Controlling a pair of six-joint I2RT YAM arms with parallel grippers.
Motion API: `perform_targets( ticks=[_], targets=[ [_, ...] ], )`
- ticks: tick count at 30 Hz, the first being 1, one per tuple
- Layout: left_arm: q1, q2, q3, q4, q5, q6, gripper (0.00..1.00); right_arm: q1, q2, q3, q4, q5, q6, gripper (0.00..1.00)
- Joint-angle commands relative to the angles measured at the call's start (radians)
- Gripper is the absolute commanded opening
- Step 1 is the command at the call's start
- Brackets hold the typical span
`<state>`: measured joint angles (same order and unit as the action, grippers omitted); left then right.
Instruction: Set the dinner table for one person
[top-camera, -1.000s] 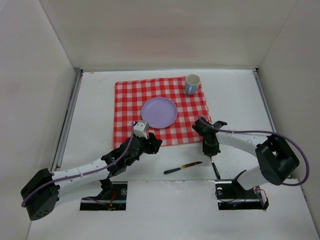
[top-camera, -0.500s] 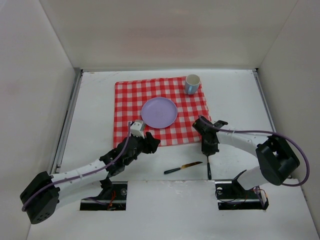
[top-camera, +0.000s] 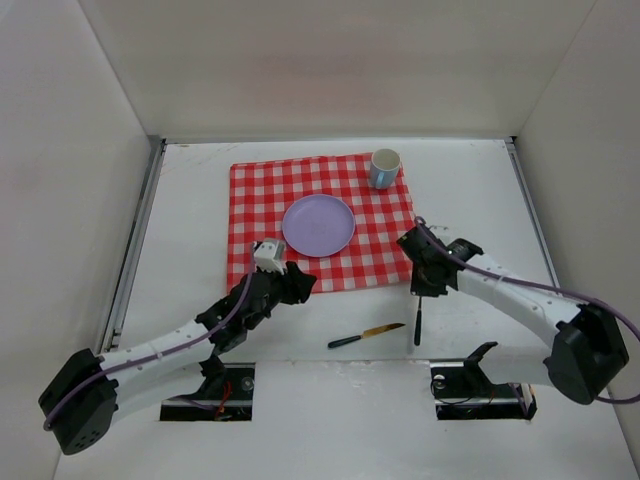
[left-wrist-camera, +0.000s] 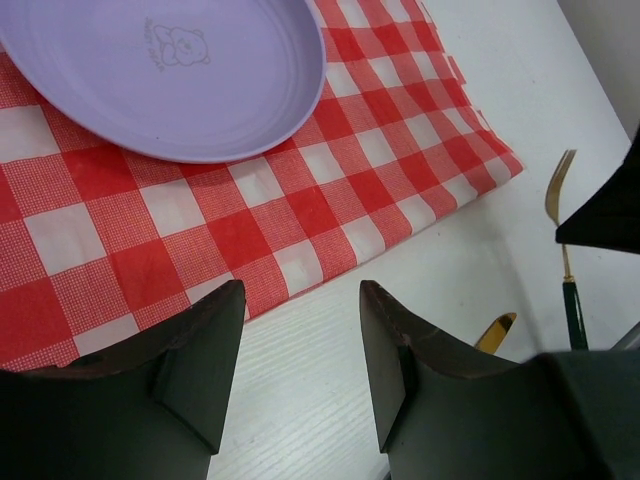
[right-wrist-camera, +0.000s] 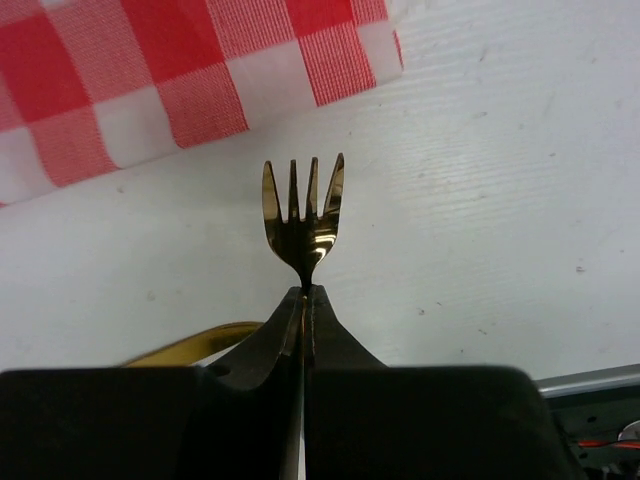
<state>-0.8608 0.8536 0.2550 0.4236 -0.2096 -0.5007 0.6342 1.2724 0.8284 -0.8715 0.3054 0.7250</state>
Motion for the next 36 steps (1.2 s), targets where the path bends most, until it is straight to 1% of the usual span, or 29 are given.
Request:
perform_targets(
  ticks=[1, 5, 9, 11, 14, 19, 24, 26, 29, 31, 33, 34, 36],
  targets=[
    [0.01, -0.033, 0.004, 0.035, 0.003, -0.016, 0.46, -0.005, -0.054, 0.103, -0.07, 0.075, 0.013, 0.01],
    [0.021, -0.071, 0.027, 0.004, -0.004, -0.041, 0.45, 0.021, -0.045, 0.198, -0.052, 0.063, -0.007, 0.01],
    [0.084, -0.187, 0.085, -0.072, -0.017, -0.107, 0.45, 0.089, 0.053, 0.337, 0.038, 0.034, -0.036, 0.01],
    [0.127, -0.255, 0.108, -0.104, -0.022, -0.13, 0.45, 0.117, 0.131, 0.427, 0.093, -0.001, -0.055, 0.01],
    [0.203, -0.346, 0.156, -0.195, -0.022, -0.157, 0.45, 0.15, 0.284, 0.595, 0.153, -0.028, -0.075, 0.01],
    [0.315, -0.445, 0.245, -0.363, -0.01, -0.183, 0.45, 0.222, 0.591, 0.946, 0.17, -0.087, -0.084, 0.01],
    [0.377, -0.524, 0.296, -0.473, -0.01, -0.208, 0.45, 0.253, 0.867, 1.285, 0.117, -0.143, -0.052, 0.01],
    [0.391, -0.534, 0.319, -0.5, -0.01, -0.21, 0.45, 0.267, 0.952, 1.402, 0.089, -0.147, -0.042, 0.01],
    [0.406, -0.541, 0.352, -0.522, -0.01, -0.206, 0.45, 0.284, 1.111, 1.633, 0.008, -0.157, -0.035, 0.01],
    [0.411, -0.544, 0.368, -0.522, -0.01, -0.203, 0.45, 0.287, 1.237, 1.826, -0.078, -0.157, -0.03, 0.01],
    [0.412, -0.541, 0.377, -0.523, -0.01, -0.197, 0.45, 0.287, 1.33, 1.972, -0.145, -0.158, -0.016, 0.01],
    [0.412, -0.539, 0.379, -0.523, -0.01, -0.196, 0.45, 0.287, 1.39, 2.07, -0.185, -0.16, -0.009, 0.01],
    [0.412, -0.535, 0.38, -0.525, -0.01, -0.193, 0.45, 0.285, 1.461, 2.179, -0.23, -0.161, 0.005, 0.01]
  ],
)
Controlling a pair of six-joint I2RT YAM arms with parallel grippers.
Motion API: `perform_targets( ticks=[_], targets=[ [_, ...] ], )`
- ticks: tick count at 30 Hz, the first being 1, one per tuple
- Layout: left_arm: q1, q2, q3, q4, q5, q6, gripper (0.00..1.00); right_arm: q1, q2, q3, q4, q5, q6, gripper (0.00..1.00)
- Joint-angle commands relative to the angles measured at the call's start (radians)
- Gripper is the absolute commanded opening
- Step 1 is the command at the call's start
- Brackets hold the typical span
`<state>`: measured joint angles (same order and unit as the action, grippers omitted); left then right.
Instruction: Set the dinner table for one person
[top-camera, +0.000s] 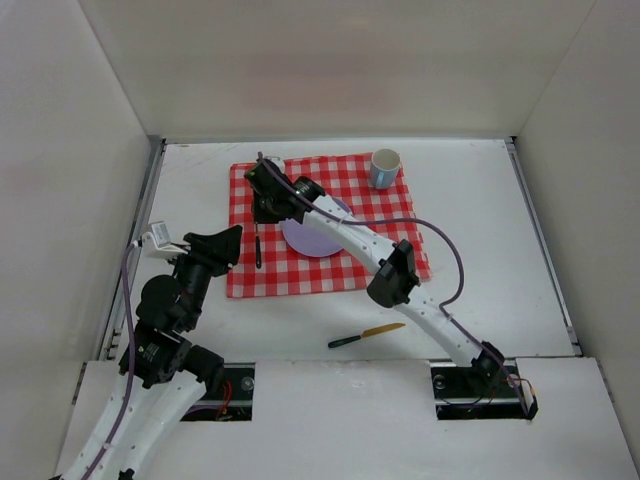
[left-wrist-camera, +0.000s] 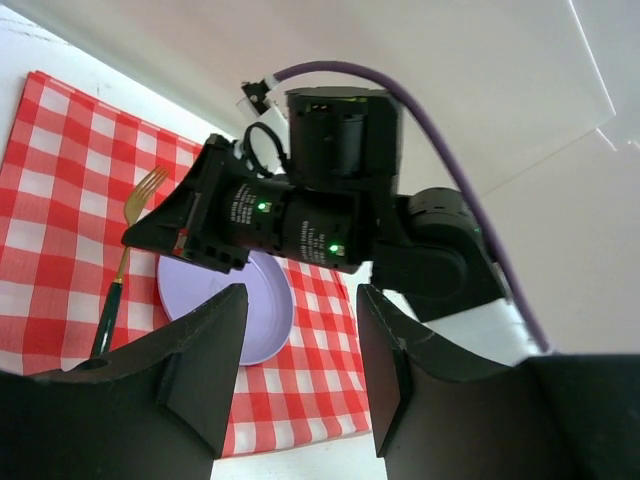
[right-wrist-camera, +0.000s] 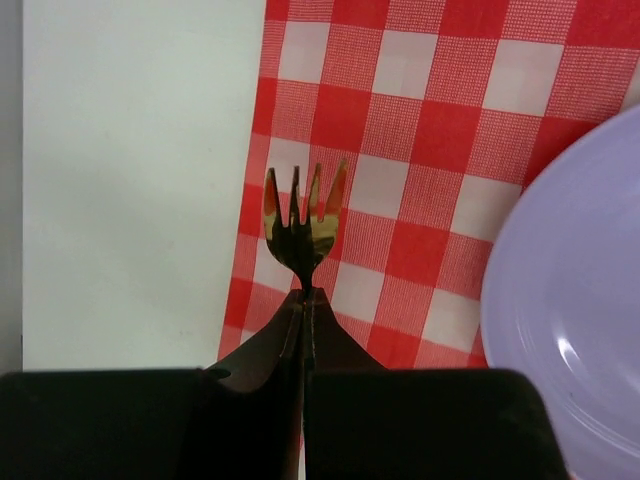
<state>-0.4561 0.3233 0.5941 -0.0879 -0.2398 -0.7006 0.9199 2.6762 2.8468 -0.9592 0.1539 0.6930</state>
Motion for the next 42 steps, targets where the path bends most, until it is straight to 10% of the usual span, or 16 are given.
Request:
perform_targets(
  ticks=[1, 42],
  targets=[
    [0.007, -0.003, 0.038, -0.015, 0.02, 0.007, 0.45, 0.001, 0.089, 0.205, -0.16, -0.01, 0.048, 0.01],
    [0.037, -0.032, 0.052, -0.13, -0.009, 0.113, 0.45, 0.003, 0.057, 0.313, -0.3, 0.14, -0.058, 0.28]
  ],
)
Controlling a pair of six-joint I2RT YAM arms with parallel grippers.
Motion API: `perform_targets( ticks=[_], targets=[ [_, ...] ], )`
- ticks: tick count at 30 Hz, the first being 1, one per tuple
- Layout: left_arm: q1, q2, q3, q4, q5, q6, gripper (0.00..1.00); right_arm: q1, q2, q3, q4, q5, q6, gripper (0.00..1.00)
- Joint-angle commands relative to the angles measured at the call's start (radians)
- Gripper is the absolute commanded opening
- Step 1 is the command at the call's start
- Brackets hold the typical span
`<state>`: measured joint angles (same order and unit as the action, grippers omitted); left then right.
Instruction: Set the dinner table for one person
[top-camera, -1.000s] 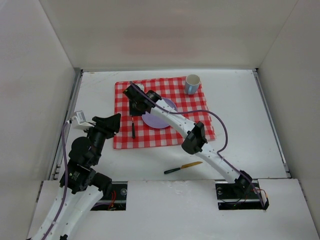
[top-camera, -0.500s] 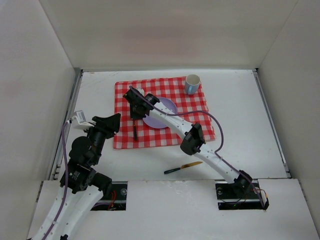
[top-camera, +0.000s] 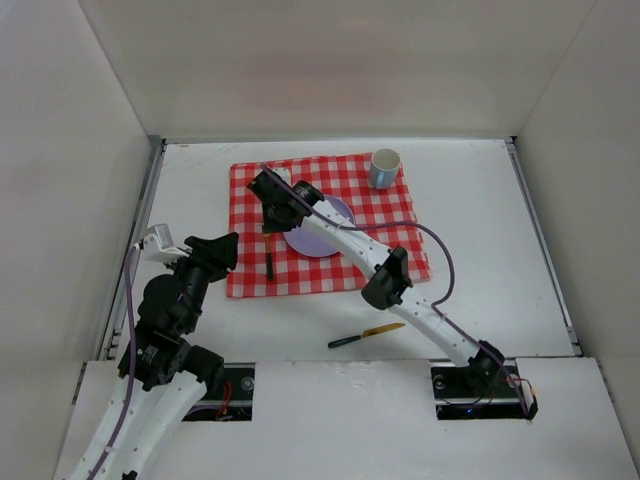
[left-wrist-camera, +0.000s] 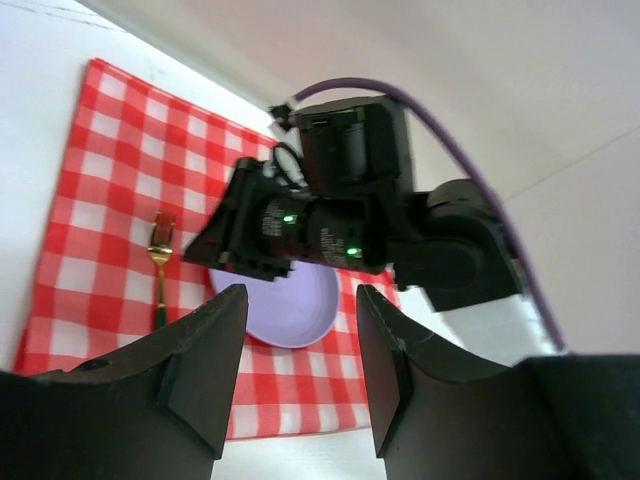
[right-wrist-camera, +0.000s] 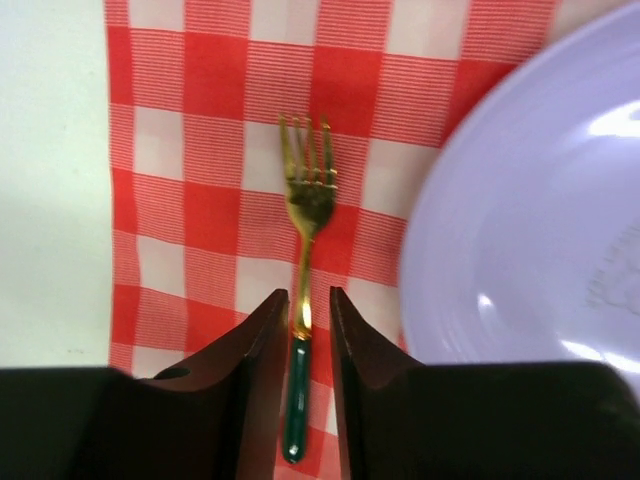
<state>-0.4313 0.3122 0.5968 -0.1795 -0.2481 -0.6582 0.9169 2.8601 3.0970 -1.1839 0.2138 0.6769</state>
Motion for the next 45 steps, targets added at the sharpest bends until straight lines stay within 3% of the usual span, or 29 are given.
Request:
perform_targets(
  ticks=[1, 5, 8, 12, 17, 22, 25, 30, 37, 40, 43, 45],
  targets=[
    [0.004, -0.021, 0.046, -0.047, 0.001, 0.072, 0.44, 0.006, -0.142, 0.063, -0.092, 0.128, -0.08, 0.25],
    [-0.057, 0.001, -0.046, -0.057, 0.032, 0.051, 0.41, 0.009, -0.223, 0.065, -0.216, 0.39, -0.187, 0.12],
    [-0.14, 0.024, -0.133, -0.046, 0.035, 0.016, 0.41, 0.012, -0.307, 0.061, -0.301, 0.551, -0.211, 0.09],
    [-0.263, 0.105, -0.187, 0.006, 0.004, -0.009, 0.44, 0.026, -0.442, 0.06, -0.316, 0.596, -0.204, 0.11],
    [-0.428, 0.286, -0.2, 0.184, -0.032, 0.031, 0.49, 0.093, -0.583, 0.019, -0.324, 0.68, -0.226, 0.21],
    [-0.54, 0.435, -0.183, 0.304, -0.042, 0.11, 0.56, 0.197, -0.731, -0.245, -0.403, 0.944, -0.188, 0.31],
    [-0.6, 0.499, -0.178, 0.345, -0.045, 0.155, 0.6, 0.222, -0.882, -0.554, -0.421, 1.032, -0.058, 0.32],
    [-0.704, 0.603, -0.155, 0.38, -0.06, 0.23, 0.64, 0.219, -1.235, -1.203, -0.099, 0.995, 0.009, 0.36],
    [-0.833, 0.769, -0.089, 0.402, -0.097, 0.35, 0.67, 0.136, -1.801, -2.002, 0.816, 0.698, -0.24, 0.45],
    [-0.872, 0.853, -0.06, 0.403, -0.094, 0.385, 0.67, 0.051, -2.043, -2.265, 1.074, 0.511, -0.212, 0.36],
    [-0.907, 0.922, -0.035, 0.397, -0.077, 0.41, 0.67, -0.083, -2.223, -2.429, 1.118, 0.4, -0.098, 0.16],
    [-0.919, 0.956, -0.025, 0.391, -0.062, 0.413, 0.67, -0.192, -2.301, -2.512, 1.103, 0.323, -0.012, 0.1]
  ],
)
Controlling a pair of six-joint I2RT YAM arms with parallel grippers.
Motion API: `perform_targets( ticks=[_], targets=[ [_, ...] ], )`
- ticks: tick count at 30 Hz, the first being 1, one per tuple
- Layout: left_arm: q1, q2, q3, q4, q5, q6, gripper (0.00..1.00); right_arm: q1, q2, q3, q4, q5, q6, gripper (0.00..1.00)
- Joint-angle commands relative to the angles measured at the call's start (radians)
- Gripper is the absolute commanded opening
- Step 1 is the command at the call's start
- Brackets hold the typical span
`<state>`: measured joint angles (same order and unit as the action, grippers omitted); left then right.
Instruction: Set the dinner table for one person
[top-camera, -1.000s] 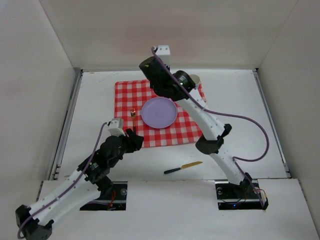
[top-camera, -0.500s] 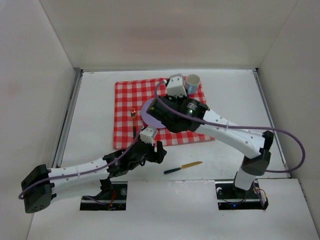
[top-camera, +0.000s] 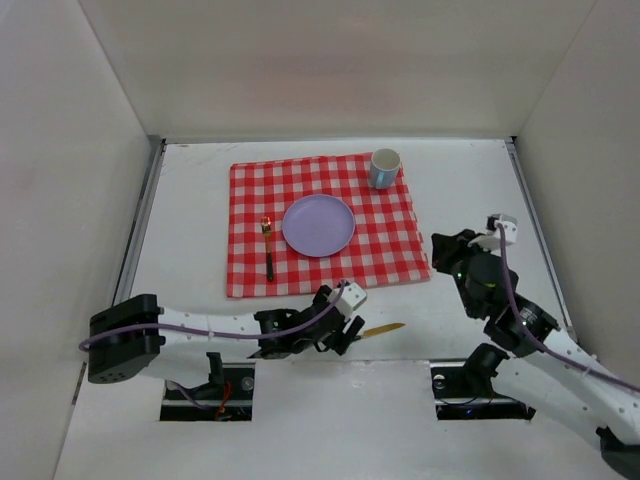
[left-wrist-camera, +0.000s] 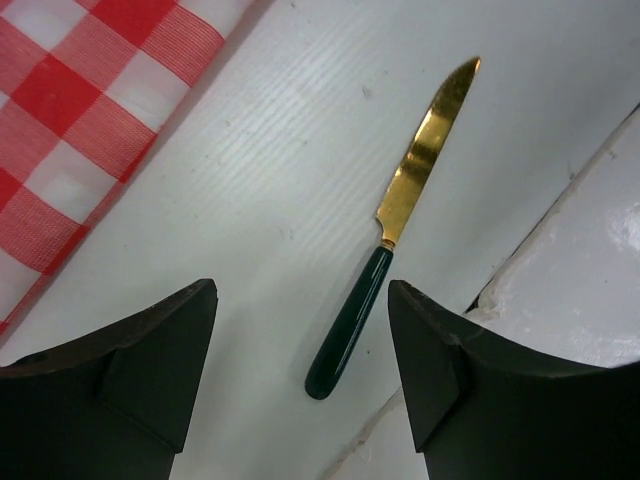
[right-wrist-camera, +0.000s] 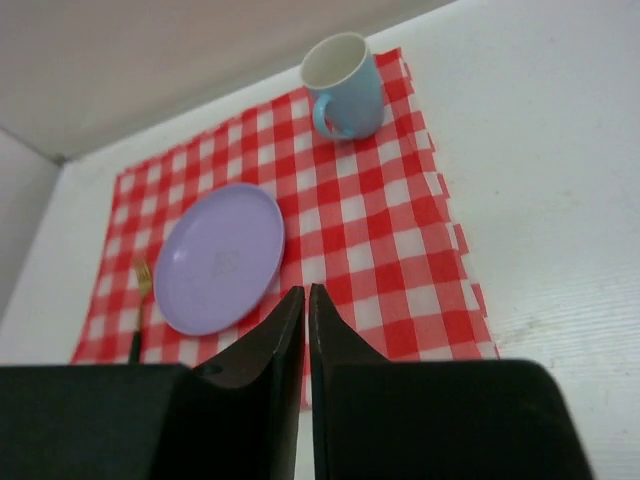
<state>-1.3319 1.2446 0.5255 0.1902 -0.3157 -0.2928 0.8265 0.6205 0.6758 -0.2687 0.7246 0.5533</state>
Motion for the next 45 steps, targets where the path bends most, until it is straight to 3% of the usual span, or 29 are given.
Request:
perform_targets(
  ticks=[1, 6, 9, 15, 19, 23, 29, 31, 37, 45],
  targets=[
    [-0.025, 0.039, 0.051, 0.015, 0.021, 0.047, 0.67, -0.158, -0.089, -0.125, 0.178, -0.227, 0.144, 0.1],
    [-0.033, 0.09, 0.07, -0.017, 0.038, 0.049, 0.66, -0.397, -0.192, -0.263, 0.186, -0.456, 0.204, 0.17],
    [-0.034, 0.11, 0.077, -0.032, 0.052, 0.055, 0.64, -0.457, -0.228, -0.304, 0.206, -0.498, 0.227, 0.2],
    [-0.028, 0.16, 0.083, -0.046, 0.102, 0.053, 0.56, -0.424, -0.147, -0.308, 0.241, -0.498, 0.218, 0.29],
    [-0.036, 0.205, 0.094, -0.044, 0.124, 0.053, 0.51, -0.435, -0.142, -0.328, 0.264, -0.504, 0.23, 0.42],
    [-0.025, 0.249, 0.11, -0.047, 0.142, 0.058, 0.46, -0.448, -0.163, -0.334, 0.27, -0.507, 0.237, 0.45],
    [-0.037, 0.288, 0.134, -0.072, 0.161, 0.057, 0.16, -0.448, -0.16, -0.334, 0.26, -0.501, 0.235, 0.46],
    [-0.048, 0.289, 0.142, -0.096, 0.17, 0.055, 0.12, -0.451, -0.162, -0.334, 0.26, -0.498, 0.235, 0.46],
    [-0.074, 0.208, 0.179, -0.126, 0.213, 0.05, 0.09, -0.47, -0.166, -0.328, 0.255, -0.485, 0.237, 0.47],
    [-0.007, 0.05, 0.238, -0.068, 0.211, 0.037, 0.08, -0.487, -0.188, -0.325, 0.235, -0.472, 0.243, 0.47]
  ],
)
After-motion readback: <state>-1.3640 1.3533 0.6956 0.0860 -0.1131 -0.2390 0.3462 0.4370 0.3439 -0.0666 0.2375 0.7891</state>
